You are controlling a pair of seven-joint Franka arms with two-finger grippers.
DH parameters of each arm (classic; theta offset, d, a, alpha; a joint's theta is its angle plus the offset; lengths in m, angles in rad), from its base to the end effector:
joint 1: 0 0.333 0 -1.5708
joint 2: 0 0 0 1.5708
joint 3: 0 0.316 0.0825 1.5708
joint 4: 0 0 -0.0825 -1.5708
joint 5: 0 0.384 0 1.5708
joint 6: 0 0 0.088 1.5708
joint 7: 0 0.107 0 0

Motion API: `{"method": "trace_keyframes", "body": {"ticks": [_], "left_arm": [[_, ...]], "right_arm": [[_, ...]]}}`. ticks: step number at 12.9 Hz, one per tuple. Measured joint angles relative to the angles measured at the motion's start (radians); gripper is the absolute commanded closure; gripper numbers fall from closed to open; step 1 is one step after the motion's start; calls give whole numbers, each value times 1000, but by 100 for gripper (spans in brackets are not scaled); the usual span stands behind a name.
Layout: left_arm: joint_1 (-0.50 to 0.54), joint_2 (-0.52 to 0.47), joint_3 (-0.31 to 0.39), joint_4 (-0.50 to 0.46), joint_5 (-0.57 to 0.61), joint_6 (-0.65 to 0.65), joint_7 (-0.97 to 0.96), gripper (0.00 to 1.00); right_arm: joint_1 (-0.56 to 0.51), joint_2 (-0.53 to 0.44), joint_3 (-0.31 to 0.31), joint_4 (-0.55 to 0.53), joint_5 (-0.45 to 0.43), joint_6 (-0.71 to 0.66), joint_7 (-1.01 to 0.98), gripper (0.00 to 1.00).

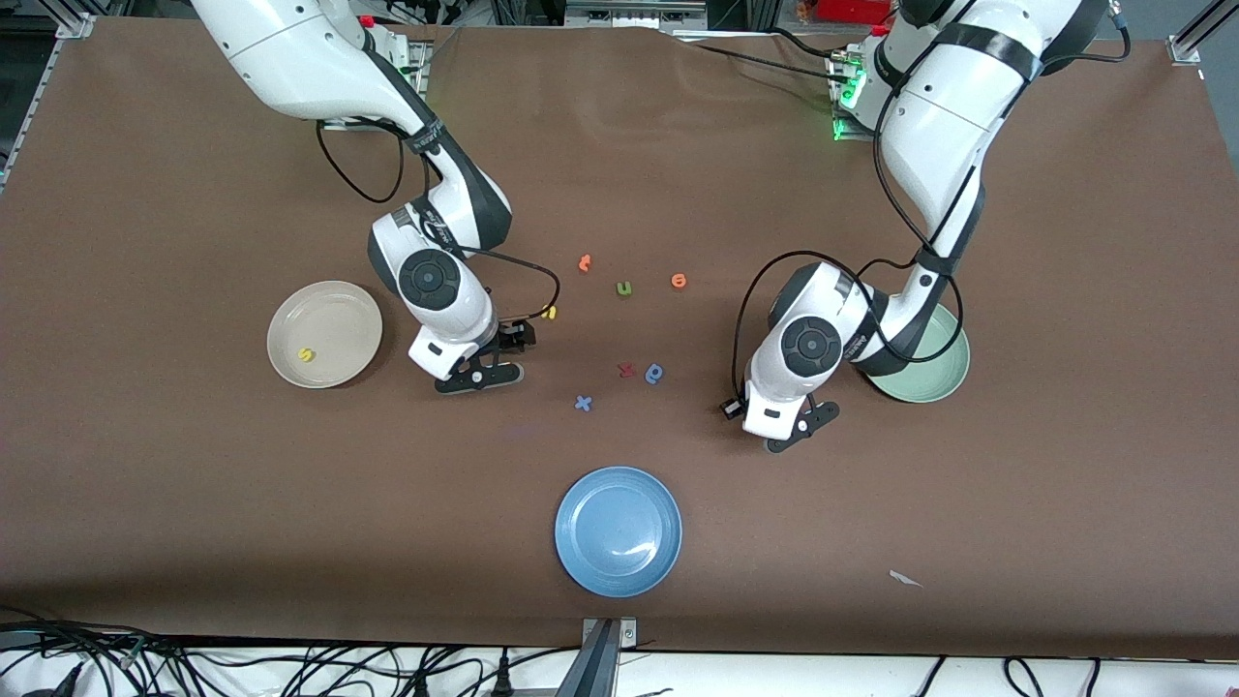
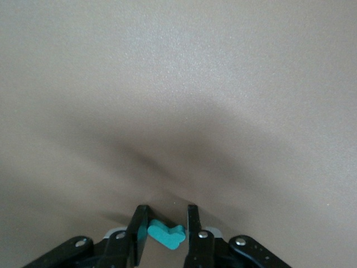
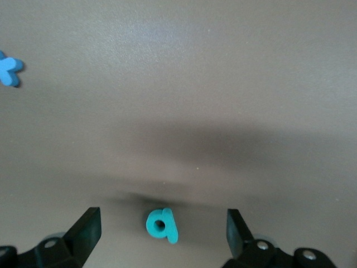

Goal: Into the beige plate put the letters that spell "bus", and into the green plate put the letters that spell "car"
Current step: 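Grasp the cyan l with the left gripper while the right reaches a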

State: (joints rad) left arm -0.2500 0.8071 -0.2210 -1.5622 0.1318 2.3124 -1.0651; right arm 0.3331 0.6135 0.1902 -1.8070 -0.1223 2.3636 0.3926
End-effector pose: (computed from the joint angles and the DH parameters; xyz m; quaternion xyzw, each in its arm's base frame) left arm 0.6311 -0.2950 0.1729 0.9595 0.2793 -0.0351 0.0112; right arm 0.5659 0.3155 0.2043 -0.9953 -0.0940 0.0250 0.0022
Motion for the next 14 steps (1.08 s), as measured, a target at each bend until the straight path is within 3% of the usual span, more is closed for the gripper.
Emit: {"method": "trace_keyframes", "body": {"ticks": [1,6,8,10,14], "left_arm": [[0,0,0,0,0,0,-4,82],[0,0,-1,1,0,-1,-6,84],[0,0,-1,1,0,-1,-6,84],[0,0,-1,1,0,-1,-6,100],[0,-1,-1,1,0,-2,-6,100]], "right_arm": [[0,3,-1,-21,0,35,0,0],[0,1,-3,-184,-2,265,3,0],[0,-10,-3,-196,-2,267,8,0],[0,-24,-3,-213,-2,266,9,0],[1,-56,-2,-249,-2,266,10,1]]}}
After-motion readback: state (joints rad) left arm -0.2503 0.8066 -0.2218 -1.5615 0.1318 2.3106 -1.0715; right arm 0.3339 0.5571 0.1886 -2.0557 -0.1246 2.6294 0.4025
